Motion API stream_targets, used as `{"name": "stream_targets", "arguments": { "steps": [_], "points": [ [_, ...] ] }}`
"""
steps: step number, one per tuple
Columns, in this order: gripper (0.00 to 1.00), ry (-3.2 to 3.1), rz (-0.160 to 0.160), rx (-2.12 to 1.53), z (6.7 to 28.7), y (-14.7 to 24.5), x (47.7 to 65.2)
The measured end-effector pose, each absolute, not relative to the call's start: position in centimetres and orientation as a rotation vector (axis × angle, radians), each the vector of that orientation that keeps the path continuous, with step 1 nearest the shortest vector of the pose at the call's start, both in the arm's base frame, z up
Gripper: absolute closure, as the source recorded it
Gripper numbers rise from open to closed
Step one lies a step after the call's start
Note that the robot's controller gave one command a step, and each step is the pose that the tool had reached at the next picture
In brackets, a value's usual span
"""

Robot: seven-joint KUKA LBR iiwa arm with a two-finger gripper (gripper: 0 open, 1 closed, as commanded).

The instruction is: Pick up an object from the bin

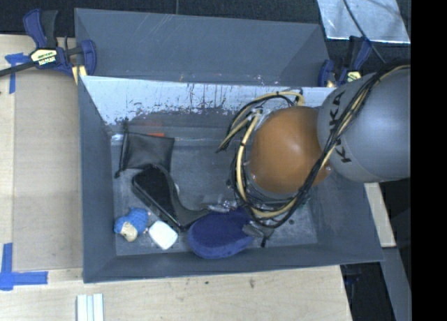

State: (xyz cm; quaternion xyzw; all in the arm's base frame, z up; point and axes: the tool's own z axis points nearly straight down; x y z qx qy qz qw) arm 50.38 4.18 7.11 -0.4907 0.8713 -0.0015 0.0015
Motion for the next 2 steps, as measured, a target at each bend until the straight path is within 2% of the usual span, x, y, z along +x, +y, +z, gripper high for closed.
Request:
{"name": "stream_targets", "arguments": {
  "steps": [1,2],
  "points": [
    [0.00,2.734,-0.007,-1.537,7.22,4.13,50.47],
    [1.00,2.731,-0.010,-1.535,7.45,4.16,50.64]
  ]
}}
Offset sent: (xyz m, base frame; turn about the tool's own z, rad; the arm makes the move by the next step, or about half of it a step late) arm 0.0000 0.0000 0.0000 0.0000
